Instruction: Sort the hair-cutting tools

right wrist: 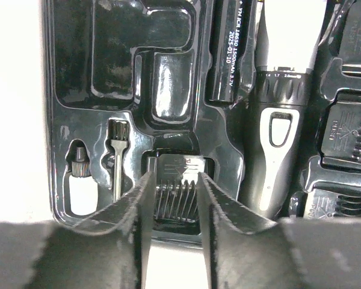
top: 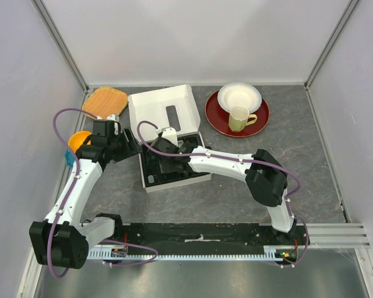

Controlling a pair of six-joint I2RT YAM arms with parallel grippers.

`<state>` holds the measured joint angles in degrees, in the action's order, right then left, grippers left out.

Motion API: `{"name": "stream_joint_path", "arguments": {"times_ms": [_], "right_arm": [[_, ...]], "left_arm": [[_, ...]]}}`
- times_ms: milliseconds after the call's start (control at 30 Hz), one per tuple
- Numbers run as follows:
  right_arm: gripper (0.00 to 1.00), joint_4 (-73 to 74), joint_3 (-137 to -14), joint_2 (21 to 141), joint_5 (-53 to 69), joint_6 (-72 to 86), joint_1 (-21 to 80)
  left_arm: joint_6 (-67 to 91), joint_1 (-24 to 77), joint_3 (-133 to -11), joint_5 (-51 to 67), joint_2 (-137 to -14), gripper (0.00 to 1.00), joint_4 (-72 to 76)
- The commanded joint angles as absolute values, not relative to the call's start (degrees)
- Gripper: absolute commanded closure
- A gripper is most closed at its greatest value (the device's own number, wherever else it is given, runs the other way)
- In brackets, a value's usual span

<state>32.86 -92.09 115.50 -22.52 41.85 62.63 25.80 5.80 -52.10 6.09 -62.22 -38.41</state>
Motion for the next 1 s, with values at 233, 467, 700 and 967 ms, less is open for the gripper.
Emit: {"name": "stream_joint_path", "arguments": {"times_ms": [233,467,700,967], "right_arm": [[0.71,33.05,-94.57,116.89,-19.25,42.28,62.67],[0.72,33.57,-95.01,119.35,-17.23,41.4,62.58],[0.72,35.42,-95.97,119.36,-17.4,42.19,62.58],[0.56,35.94,-99.84,114.88,-20.91,41.49,62.14]], "left_arm": [[23.29,5.45,-51.94,5.54,-61.79,0.28,-37.27],[23.2,5.45,-51.94,5.54,-61.7,0.29,-37.35],[23.29,5.45,-52.03,5.36,-61.7,0.28,-37.35],[23.29,5.45,-52.12,5.19,-61.7,0.28,-37.53]]}}
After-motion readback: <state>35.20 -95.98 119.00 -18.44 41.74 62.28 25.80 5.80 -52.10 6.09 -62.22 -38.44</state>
